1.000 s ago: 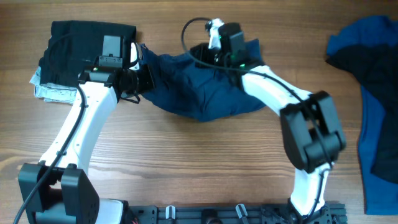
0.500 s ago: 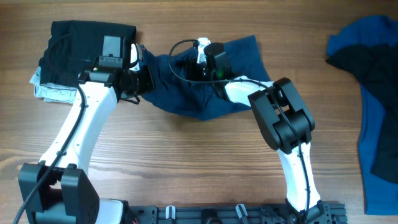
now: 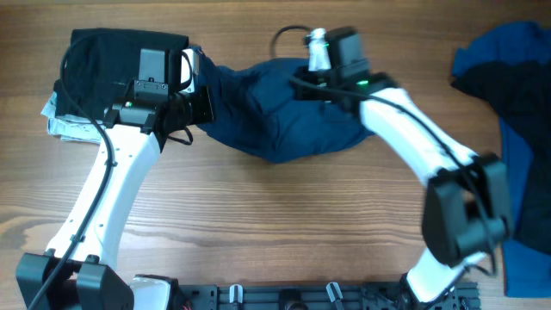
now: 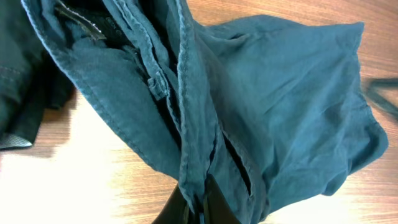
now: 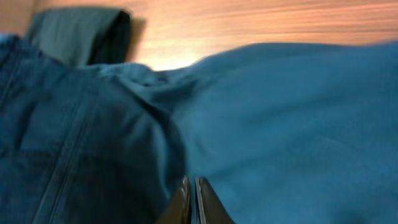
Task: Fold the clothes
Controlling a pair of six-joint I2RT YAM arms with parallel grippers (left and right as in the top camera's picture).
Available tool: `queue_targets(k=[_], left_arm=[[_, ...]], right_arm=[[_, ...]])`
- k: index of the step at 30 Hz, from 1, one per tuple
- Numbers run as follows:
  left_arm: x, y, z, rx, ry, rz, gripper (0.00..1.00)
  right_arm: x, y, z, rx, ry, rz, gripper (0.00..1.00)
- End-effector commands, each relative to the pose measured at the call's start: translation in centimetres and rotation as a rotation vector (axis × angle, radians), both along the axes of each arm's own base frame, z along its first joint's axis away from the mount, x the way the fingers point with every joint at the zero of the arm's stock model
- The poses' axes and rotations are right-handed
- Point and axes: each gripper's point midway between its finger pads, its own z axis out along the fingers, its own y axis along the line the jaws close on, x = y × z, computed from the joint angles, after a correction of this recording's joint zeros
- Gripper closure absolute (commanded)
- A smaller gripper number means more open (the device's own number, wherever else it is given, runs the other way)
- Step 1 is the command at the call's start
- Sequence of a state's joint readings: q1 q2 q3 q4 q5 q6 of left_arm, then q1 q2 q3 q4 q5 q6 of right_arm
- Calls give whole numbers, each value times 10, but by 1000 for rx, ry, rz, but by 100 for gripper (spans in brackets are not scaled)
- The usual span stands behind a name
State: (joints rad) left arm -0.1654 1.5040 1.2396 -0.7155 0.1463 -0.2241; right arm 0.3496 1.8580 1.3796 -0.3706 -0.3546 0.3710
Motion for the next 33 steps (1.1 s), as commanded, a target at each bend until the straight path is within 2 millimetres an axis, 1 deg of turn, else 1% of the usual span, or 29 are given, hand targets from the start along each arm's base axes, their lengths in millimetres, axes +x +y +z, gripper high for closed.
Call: queue_targets(k=[1,2,5,6,9,11,14,16,17,19,22,25,27,28,30,33], left_arm=[[8,2,25,38,-87,-32,96],[9,2,27,43,-94,-39,96],[12,2,36,58,-121,-63,96],[13,2,39,64,-130,-74,96],[17,1,52,63,-154,-75,96],[19,1,60,60,-170,-74,96],[21,-2,67,58,-190,-79,96],[22,-4,68,59,-196,-84,96],[22,-7,67,68,-197,-105,96],[21,-11,66,77,-200,-127,96],[21,-19,68,82,-212,-144,96],[19,-29,69,80,-220,-168,96],[19,-30,69,102,-225,-164,96],[20,-29,69,117,-228,-156,96],[21,-30,70,121,-235,-156,96],[21,-30,70,120,-238,-155,96]], right_arm=[[-23,-24,-26,-42,150,-3,96],[-29,-22,-31,-28,175,11,95],[-46,-4,-47,68,256,68,96],[-50,0,-52,93,288,64,96],[-60,7,-75,116,381,25,95],[-67,23,-83,163,399,73,96],[-78,53,-86,258,429,166,96],[-83,67,-93,277,460,167,96],[-87,81,-100,284,470,176,96],[-92,94,-107,289,478,187,96],[-102,108,-118,289,514,185,96],[-109,116,-134,263,558,143,96],[-116,122,-148,239,589,114,96],[-119,124,-151,234,596,111,96],[-123,133,-155,241,594,128,96],[-128,149,-148,278,563,187,96]])
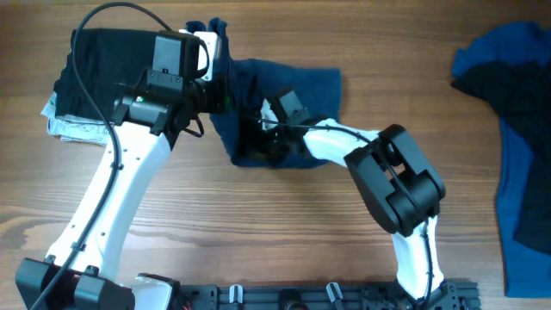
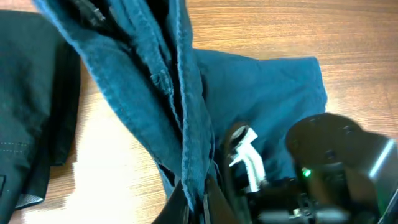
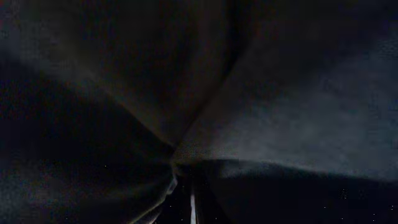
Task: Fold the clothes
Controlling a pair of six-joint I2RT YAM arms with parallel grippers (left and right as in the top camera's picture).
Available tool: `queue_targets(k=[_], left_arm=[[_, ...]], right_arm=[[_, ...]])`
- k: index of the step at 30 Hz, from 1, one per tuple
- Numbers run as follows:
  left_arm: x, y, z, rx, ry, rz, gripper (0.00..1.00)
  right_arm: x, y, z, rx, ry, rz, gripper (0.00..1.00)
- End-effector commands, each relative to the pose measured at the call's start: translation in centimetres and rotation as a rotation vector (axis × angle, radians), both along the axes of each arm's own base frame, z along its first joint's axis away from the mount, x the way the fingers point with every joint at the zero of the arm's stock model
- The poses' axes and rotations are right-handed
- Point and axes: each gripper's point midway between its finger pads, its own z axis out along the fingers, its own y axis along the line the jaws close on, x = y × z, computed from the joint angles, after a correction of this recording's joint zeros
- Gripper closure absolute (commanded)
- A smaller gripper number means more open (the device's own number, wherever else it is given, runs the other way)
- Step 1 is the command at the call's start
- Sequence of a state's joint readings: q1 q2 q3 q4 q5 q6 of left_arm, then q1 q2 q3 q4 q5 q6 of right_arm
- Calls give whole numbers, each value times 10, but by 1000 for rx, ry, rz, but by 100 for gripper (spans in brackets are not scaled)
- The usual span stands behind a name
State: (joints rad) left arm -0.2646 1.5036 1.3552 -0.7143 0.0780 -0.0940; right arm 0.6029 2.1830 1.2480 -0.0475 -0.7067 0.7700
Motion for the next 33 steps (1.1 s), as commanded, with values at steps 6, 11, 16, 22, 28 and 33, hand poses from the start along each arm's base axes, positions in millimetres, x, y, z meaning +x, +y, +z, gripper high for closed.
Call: queue_targets(k=[6,11,16,22,28,33], left_arm=[[7,2,25,12,-82,2,96],[6,2,24,14,-78,2,96],[6,1,24,10,-78,-1,96],[-1,-15,23,-26,-58,-58,96],[-10,-43,21,-26,-54,-128,96],[-19,-64,7,-15,-14,-183,96]], right_arm=[[-10,18,41,203,-49,143,96],[10,-17,72,146,-141,106,96],[34,-72,109,32,-250,9,96],[54,-150,106,-195,-238,-178,96],[58,-223,78,-411,-169,-281,96],[60,-283,63,-657,-159,-379,96]])
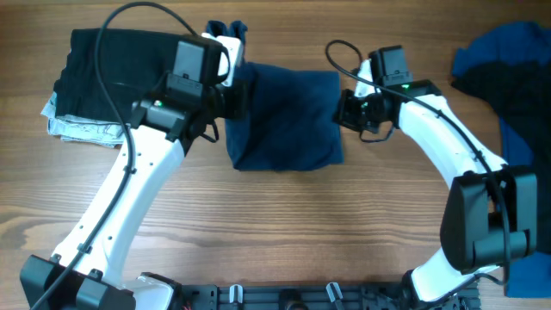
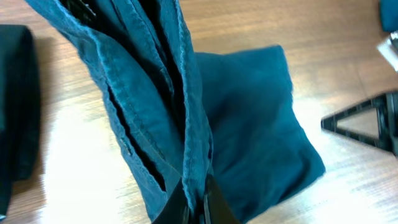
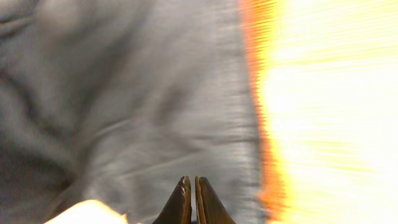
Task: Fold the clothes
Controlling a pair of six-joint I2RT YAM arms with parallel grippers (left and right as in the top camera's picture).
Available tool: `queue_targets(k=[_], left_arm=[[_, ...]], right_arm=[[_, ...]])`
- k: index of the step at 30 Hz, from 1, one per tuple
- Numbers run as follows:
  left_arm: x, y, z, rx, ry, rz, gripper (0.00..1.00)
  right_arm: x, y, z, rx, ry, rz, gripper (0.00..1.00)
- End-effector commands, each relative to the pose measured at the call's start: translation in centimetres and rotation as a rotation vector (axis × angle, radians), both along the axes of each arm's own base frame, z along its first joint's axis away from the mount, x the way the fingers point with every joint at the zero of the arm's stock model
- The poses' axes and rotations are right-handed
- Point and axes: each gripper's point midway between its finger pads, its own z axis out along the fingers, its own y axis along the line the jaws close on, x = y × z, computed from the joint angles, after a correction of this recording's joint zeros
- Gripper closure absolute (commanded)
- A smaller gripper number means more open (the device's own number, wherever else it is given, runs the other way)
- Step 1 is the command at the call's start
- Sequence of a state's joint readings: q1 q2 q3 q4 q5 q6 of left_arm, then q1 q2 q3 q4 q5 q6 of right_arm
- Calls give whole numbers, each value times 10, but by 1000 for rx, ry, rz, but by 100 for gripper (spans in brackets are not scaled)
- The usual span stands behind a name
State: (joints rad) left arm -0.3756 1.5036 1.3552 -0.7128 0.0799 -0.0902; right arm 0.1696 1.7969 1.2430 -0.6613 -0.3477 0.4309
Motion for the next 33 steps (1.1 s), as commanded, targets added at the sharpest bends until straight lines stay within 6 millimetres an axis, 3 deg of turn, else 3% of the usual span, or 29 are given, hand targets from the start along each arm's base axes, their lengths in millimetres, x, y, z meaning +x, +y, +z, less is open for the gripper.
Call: queue_targets(k=[1,9,15,20,33], left_arm=[[-4,-25,3,-12,-1,-79,95],[-6,-65,-43,19,83,-156,96],[-10,-97,-41,-3,41,-222,96],[-11,-114,-33,-27,-6,-254,96],[-22,-142,-55,-15,23,-317,94]], right_arm=[[6,-50,-12,-229,-18,-74,96],[8,-92,-15,-257,4,-147,96],[0,-114,-30,-268,40,-189,96],[-5,-75,-38,-58,-11,-18,96],[-12,-74,-60,-54,-34,-25,96]])
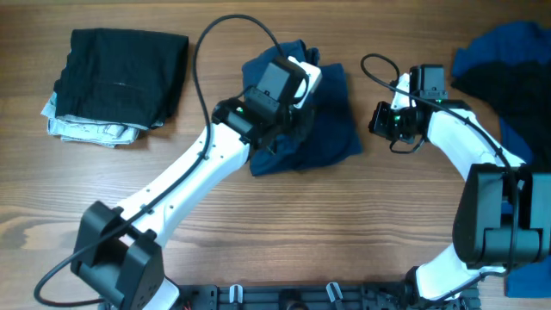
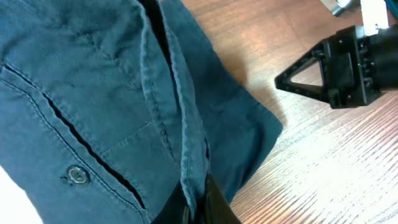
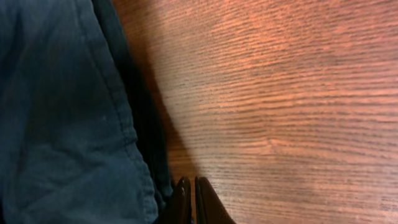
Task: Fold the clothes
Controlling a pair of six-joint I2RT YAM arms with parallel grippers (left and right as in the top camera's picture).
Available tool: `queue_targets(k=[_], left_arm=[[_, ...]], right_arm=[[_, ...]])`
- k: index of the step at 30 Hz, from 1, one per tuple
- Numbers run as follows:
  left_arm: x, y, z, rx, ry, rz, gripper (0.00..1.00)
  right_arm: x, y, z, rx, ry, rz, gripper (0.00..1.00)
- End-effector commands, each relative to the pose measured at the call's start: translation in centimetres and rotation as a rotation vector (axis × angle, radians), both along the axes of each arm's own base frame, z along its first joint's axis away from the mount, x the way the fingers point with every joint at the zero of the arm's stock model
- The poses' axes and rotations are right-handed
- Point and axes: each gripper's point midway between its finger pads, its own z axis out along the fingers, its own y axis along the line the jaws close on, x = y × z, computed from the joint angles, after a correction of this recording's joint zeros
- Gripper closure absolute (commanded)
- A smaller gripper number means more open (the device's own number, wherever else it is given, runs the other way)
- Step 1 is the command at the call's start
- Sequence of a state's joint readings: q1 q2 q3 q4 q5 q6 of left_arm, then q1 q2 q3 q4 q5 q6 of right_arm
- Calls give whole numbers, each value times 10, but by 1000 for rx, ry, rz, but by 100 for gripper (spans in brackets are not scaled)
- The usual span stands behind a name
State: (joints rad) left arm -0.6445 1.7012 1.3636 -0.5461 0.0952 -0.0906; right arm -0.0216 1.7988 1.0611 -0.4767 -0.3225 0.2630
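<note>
Dark blue trousers (image 1: 331,133) lie bunched in the middle of the table. My left gripper (image 1: 303,96) is over them, shut on a seamed edge of the cloth (image 2: 194,186); a button (image 2: 76,175) and a pocket slit show beside it. My right gripper (image 1: 380,120) is shut with nothing in it, on the wood just right of the trousers' edge (image 3: 124,143). It also shows in the left wrist view as a black triangular frame (image 2: 336,68).
A folded black garment (image 1: 120,65) rests on a pale one (image 1: 82,129) at the far left. A heap of blue and black clothes (image 1: 508,77) lies at the right edge. Bare wood table (image 1: 275,232) fills the front.
My left gripper, still shut on the trousers' edge, has moved from the trousers' left side to over their middle and right. My right gripper has moved a little right, away from the cloth.
First the trousers were stretched between both shut grippers beside the black stack. Then my right gripper was at the left part with the cloth doubled. Then it was off the cloth at its right edge while the left held the left edge; now that edge is carried across.
</note>
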Motion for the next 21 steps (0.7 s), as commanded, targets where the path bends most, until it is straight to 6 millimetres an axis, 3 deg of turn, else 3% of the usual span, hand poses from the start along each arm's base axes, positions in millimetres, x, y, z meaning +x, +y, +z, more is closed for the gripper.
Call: queue_targets(k=[1,7,12,21], left_arm=[[-2,-19,-6,-12,5,-43,93],[-5,-35,-26,-31,49,-84,94],[5,-49,-42,-79,65,-70,96],[8,-65,-46,-157,87,-84,94]], right_arm=[[-13,5,-19,20,24,25,96],[-18,5,-28,21,17,25,96],[-19,6,-28,25,24,27,96],[-19,7,-28,29,20,27,96]])
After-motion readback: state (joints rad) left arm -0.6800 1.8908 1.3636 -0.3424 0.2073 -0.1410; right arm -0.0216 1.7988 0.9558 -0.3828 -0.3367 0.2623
